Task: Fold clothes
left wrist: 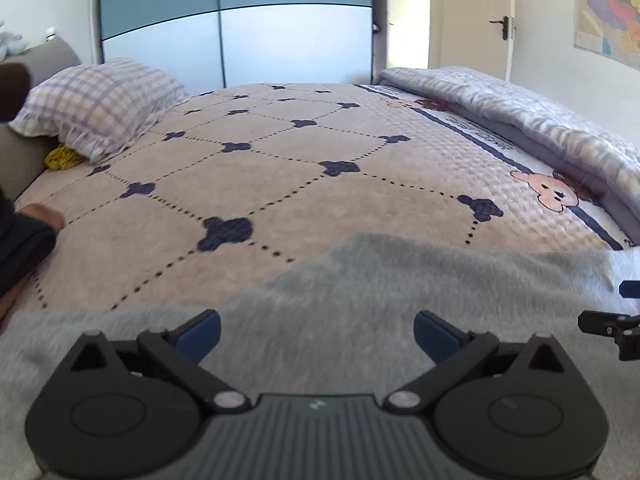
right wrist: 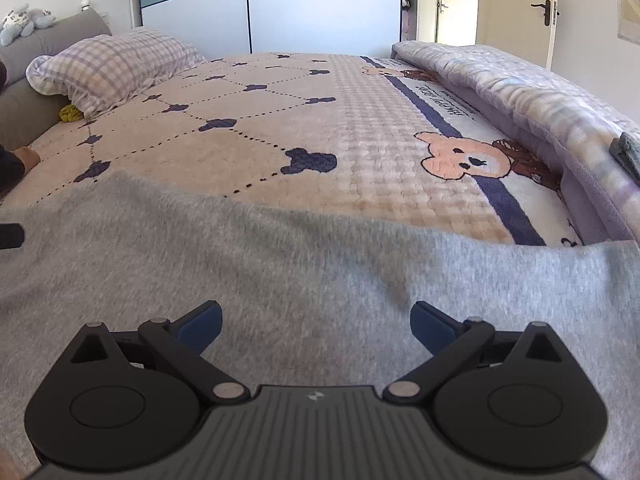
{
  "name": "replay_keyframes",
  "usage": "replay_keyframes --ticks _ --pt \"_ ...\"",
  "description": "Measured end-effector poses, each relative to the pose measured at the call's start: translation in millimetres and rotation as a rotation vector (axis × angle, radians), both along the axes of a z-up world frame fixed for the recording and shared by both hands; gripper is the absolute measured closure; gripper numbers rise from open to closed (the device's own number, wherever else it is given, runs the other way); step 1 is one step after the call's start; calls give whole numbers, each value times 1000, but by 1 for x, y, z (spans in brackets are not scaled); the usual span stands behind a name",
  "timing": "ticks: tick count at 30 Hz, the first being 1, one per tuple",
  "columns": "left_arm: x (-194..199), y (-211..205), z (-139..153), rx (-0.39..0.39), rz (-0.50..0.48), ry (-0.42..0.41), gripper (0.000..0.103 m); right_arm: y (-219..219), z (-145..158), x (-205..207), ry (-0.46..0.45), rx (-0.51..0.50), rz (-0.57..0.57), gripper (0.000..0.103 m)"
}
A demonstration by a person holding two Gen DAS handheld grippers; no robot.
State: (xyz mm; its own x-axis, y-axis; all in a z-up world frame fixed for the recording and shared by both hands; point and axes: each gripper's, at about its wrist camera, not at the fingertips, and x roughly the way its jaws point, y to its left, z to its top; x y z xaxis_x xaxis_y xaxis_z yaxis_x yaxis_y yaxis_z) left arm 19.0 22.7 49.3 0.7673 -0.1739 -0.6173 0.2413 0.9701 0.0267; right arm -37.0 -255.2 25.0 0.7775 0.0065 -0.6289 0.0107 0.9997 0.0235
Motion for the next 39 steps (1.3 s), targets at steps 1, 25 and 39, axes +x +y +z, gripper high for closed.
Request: replay_keyframes --ticks 1,25,39 --pt "11 -9 -4 15 -22 12 0 -1 2 3 -5 -2 -4 0" --pt "28 -15 -20 65 -13 80 0 -5 -25 3 -64 2 -25 0" --pt "11 -2 -32 29 -1 33 0 -4 -26 2 -75 -1 -29 0"
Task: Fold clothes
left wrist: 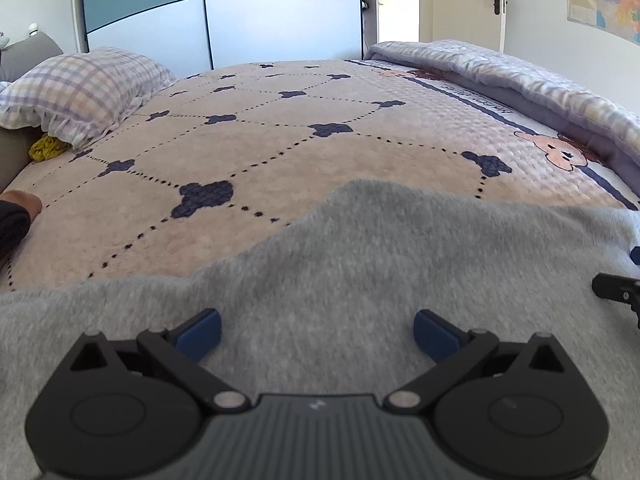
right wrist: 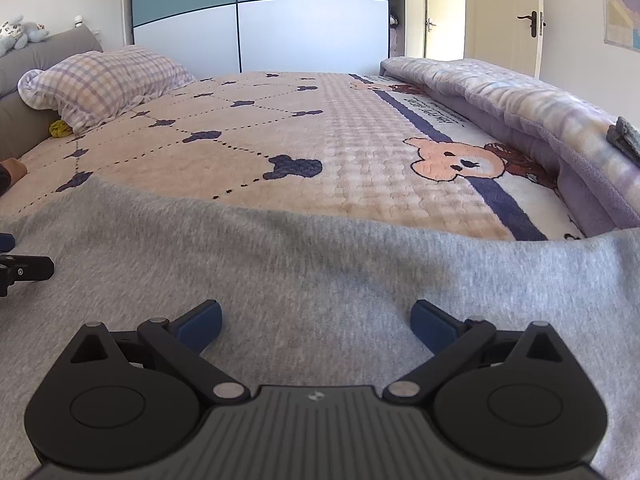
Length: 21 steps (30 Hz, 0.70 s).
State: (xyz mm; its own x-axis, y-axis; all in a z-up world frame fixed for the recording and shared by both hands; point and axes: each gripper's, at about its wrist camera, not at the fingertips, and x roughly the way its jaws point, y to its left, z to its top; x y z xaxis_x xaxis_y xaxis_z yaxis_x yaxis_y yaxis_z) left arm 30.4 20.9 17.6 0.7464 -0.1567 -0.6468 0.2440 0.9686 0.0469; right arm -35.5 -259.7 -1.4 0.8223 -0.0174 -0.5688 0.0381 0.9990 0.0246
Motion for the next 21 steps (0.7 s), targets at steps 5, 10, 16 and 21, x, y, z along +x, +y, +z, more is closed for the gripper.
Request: replay_keyframes --ticks 5,10,16,21 --pt "45 0 2 -11 14 11 0 1 0 0 -1 -5 -3 0" --pt "50 19 -3 -115 14 29 0 1 0 1 -2 -4 -4 0" --pt "-3 15 10 1 6 -22 0 1 0 0 -5 0 -5 0" --pt "-32 51 10 -72 24 7 0 1 0 0 -6 -2 -5 0"
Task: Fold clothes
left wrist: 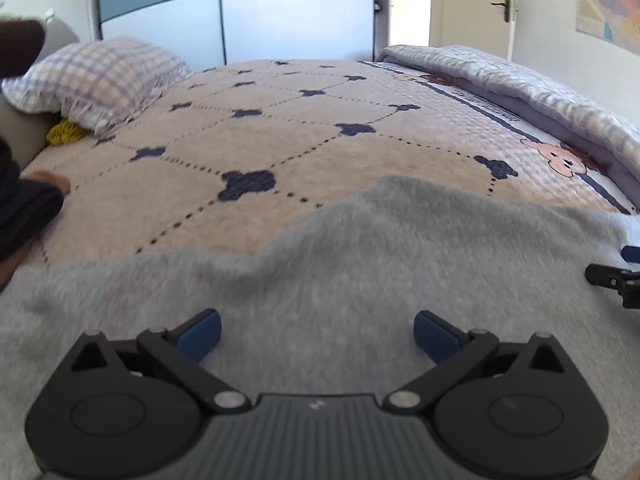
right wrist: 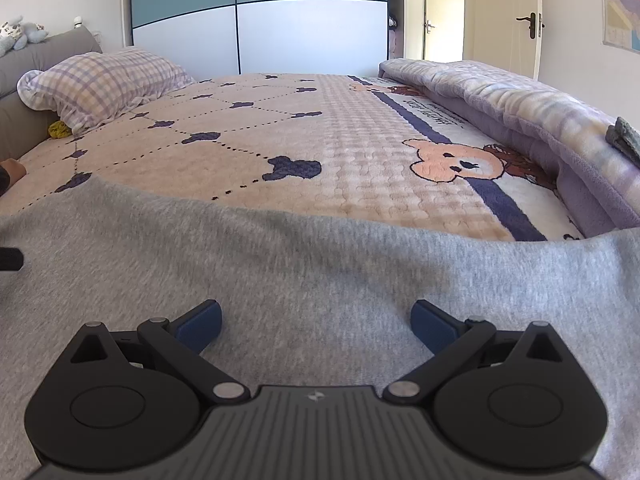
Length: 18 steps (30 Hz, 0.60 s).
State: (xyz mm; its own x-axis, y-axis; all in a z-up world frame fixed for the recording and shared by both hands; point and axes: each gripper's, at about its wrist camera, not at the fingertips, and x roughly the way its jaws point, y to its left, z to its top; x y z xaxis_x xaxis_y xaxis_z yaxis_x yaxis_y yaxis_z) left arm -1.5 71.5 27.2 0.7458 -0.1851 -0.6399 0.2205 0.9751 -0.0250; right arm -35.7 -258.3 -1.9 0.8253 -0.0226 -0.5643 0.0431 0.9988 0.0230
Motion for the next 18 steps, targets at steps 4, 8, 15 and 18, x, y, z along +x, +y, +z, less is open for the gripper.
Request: replay_keyframes --ticks 4,8,15,18 --pt "-7 32 -3 -115 0 9 0 0 0 0 0 -1 0 0" --pt "-18 36 -5 -106 15 8 0 0 2 -3 3 -2 -1 0" --pt "-38 26 -8 53 8 -18 0 -35 6 -71 50 -74 -41 0" --pt "-38 22 -3 72 28 -2 0 -72 11 -118 74 -35 -124 0"
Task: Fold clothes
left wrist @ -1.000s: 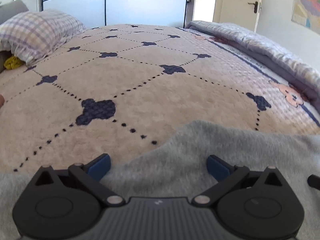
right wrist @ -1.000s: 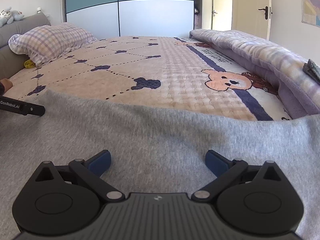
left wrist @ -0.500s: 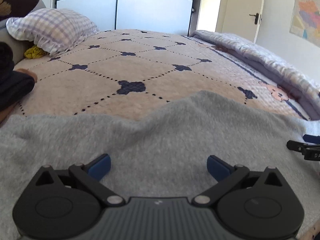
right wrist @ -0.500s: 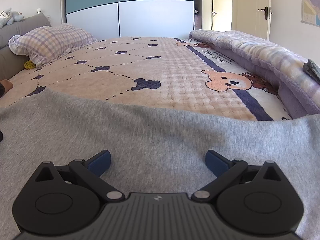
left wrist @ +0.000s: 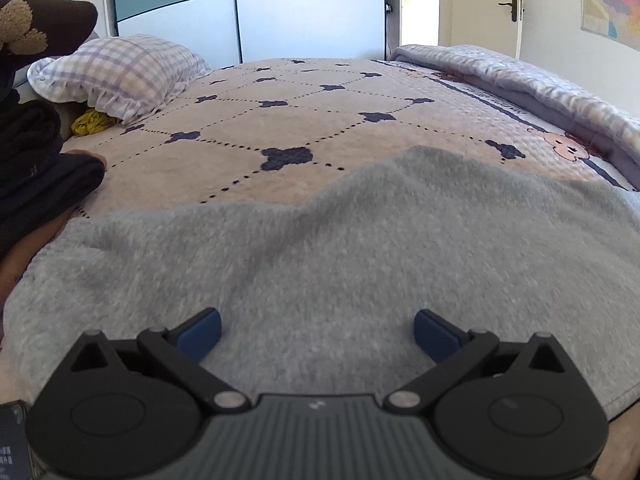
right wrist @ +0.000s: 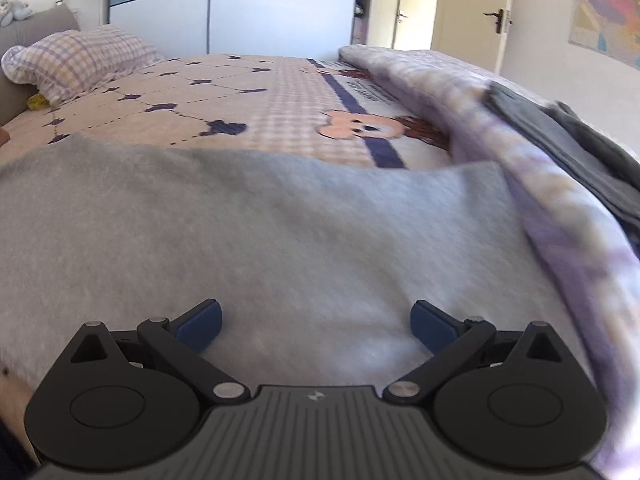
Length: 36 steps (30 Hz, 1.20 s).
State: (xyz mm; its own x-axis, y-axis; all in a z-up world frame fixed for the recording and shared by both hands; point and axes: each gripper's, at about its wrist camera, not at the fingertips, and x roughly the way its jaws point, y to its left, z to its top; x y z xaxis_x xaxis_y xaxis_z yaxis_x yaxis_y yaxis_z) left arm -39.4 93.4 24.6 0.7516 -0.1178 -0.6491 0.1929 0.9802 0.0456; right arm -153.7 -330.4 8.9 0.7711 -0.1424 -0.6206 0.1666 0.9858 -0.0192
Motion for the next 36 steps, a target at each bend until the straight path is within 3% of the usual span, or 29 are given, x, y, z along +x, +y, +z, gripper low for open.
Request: replay_keyframes --ticks 2,3,4,7,11,15,18,20,21,22,23,29,31,36 --pt "1 -5 6 11 10 17 0 -22 6 -31 6 68 -50 1" --pt "0 -9 10 5 -5 15 0 -28 9 -47 7 99 -64 11" --pt "-2 -14 16 -6 -27 8 0 -34 12 -62 8 130 -79 14" --pt "-4 -37 31 -22 -98 -8 0 -52 8 -93 -16 267 -162 15" --pt "1 -81 46 -10 -234 -1 0 -81 -13 -105 -114 493 -286 22" --pt "12 -136 43 84 -335 32 0 -82 -32 -94 -186 584 -277 20" --pt "22 -167 18 131 -403 123 0 -75 -38 -89 -253 571 -293 12" --pt "27 -173 -5 128 -402 188 0 -70 -34 -86 -274 549 -322 18" --pt "26 -169 -6 95 -395 173 0 -68 -30 -83 -278 527 -333 44" --pt "24 -164 -7 63 -388 158 0 -68 -25 -79 -278 506 -335 79" --pt "23 -164 -6 64 -387 159 0 -69 -20 -75 -277 491 -334 91" --pt "25 -167 8 109 -382 191 0 -41 30 -53 -375 356 -189 93" --pt "28 -157 17 59 -349 187 0 -17 48 -40 -404 293 -100 93" --pt "36 -124 33 -154 -306 209 0 55 71 1 -385 142 159 93"
